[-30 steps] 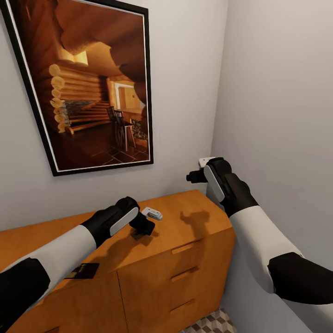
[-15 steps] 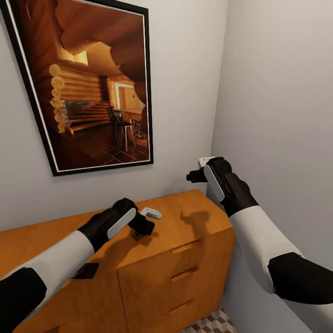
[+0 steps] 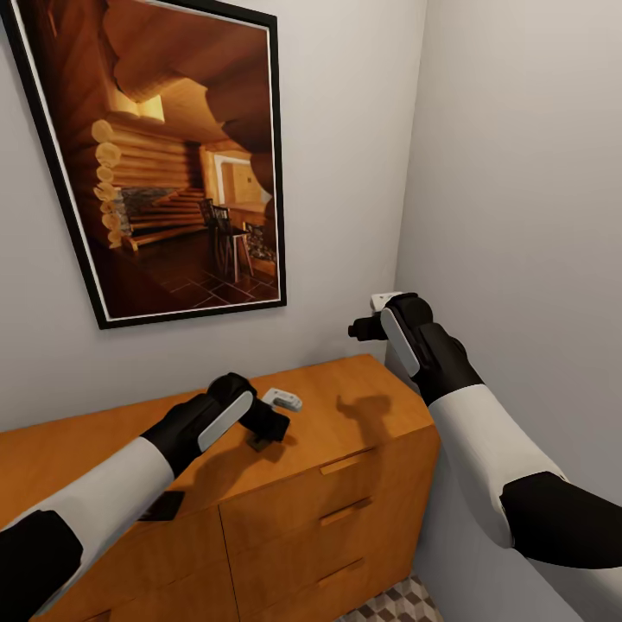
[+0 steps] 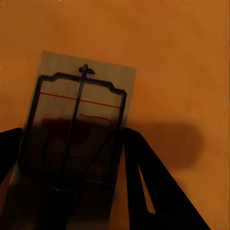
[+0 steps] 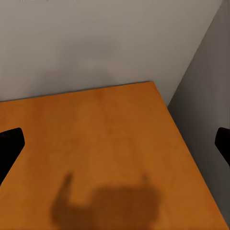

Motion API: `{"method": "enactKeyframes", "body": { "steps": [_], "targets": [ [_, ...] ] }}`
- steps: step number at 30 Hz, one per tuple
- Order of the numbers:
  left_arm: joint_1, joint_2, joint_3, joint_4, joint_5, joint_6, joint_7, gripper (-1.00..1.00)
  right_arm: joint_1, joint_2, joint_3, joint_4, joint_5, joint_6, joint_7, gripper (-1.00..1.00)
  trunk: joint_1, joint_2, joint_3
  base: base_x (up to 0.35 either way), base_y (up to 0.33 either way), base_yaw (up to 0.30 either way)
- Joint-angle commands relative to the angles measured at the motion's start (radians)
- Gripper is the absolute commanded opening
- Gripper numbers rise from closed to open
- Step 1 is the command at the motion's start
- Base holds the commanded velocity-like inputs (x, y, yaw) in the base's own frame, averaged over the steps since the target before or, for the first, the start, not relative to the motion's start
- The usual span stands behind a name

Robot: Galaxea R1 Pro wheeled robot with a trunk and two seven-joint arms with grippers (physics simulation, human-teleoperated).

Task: Take the four mousetraps from the cabinet in the bathroom and place them on the bathroom floor. Make sure all four end up on the same floor surface, and ensure that at least two of them are either under or directly next to the same bathroom sink.

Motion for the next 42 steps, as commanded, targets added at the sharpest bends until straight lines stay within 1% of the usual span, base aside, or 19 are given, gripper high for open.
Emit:
{"method": "enactKeyframes", "body": {
  "steps": [1, 2, 4, 5, 8, 12, 15, 20, 28, 31, 36, 37, 42],
  "targets": [
    [-0.001, 0.001, 0.005, 0.008, -0.015, 0.002, -0.004, -1.00, -0.001, 0.000, 0.002, -0.001, -0.011, 0.003, -0.010, 1.00, 0.000, -0.001, -0.001, 0.000, 0.000, 0.000],
    [-0.001, 0.002, 0.022, 0.002, -0.018, 0.002, -0.004, -1.00, -0.001, 0.000, 0.002, -0.001, -0.010, 0.003, -0.010, 1.00, 0.000, -0.001, -0.001, 0.000, 0.000, 0.000],
    [-0.001, 0.003, 0.039, -0.011, -0.021, 0.002, -0.004, -1.00, -0.001, 0.000, 0.002, -0.001, -0.010, 0.003, -0.010, 1.00, 0.000, -0.001, -0.001, 0.000, 0.000, 0.000],
    [-0.001, 0.006, 0.057, -0.031, -0.026, 0.002, -0.004, -1.00, -0.001, 0.000, 0.002, -0.001, -0.010, 0.003, -0.010, 1.00, 0.000, -0.001, -0.001, 0.000, 0.000, 0.000],
    [-0.001, 0.015, 0.082, -0.078, -0.040, 0.002, -0.004, -1.00, -0.001, 0.000, 0.002, -0.001, -0.011, 0.003, -0.010, 1.00, 0.000, -0.001, -0.001, 0.000, 0.000, 0.000],
    [-0.001, 0.023, 0.096, -0.120, -0.062, 0.002, -0.004, -1.00, -0.001, 0.000, 0.002, -0.001, -0.011, 0.003, -0.010, 1.00, 0.000, -0.001, -0.001, 0.000, 0.000, 0.000],
    [-0.001, 0.026, 0.100, -0.133, -0.072, 0.002, -0.004, -1.00, -0.001, 0.000, 0.002, -0.001, -0.011, 0.003, -0.009, 1.00, 0.000, -0.001, -0.001, 0.000, 0.000, 0.000],
    [-0.001, 0.031, 0.102, -0.140, -0.077, 0.002, -0.004, -1.00, -0.001, 0.000, 0.002, -0.001, -0.010, 0.003, -0.009, 1.00, 0.000, -0.001, -0.001, 0.000, 0.000, 0.000],
    [-0.001, 0.038, 0.103, -0.142, -0.080, 0.002, -0.004, -1.00, -0.001, 0.000, 0.002, -0.001, -0.010, 0.003, -0.009, 1.00, 0.000, -0.001, -0.001, 0.000, 0.000, 0.000],
    [-0.001, 0.046, 0.103, -0.143, -0.080, 0.002, -0.004, -1.00, -0.001, 0.000, 0.002, -0.001, -0.010, 0.003, -0.009, 1.00, 0.000, -0.001, -0.001, -0.050, 0.000, 0.000],
    [-0.001, 0.070, 0.103, -0.145, -0.079, 0.002, -0.004, -1.00, -0.001, 0.000, 0.002, -0.001, -0.011, 0.003, -0.010, 1.00, 0.000, -0.001, -0.001, -0.226, 0.000, 0.000],
    [-0.001, 0.080, 0.104, -0.146, -0.079, 0.002, -0.004, -1.00, -0.001, 0.000, 0.002, -0.001, -0.011, 0.003, -0.010, 1.00, 0.000, -0.001, -0.001, -0.298, 0.000, 0.000],
    [-0.001, 0.109, 0.104, -0.165, -0.079, 0.002, -0.004, -1.00, -0.001, 0.000, 0.002, 0.000, -0.012, 0.003, -0.009, 1.00, 0.000, -0.001, -0.001, -0.322, 0.000, 0.000]
  ]
}}
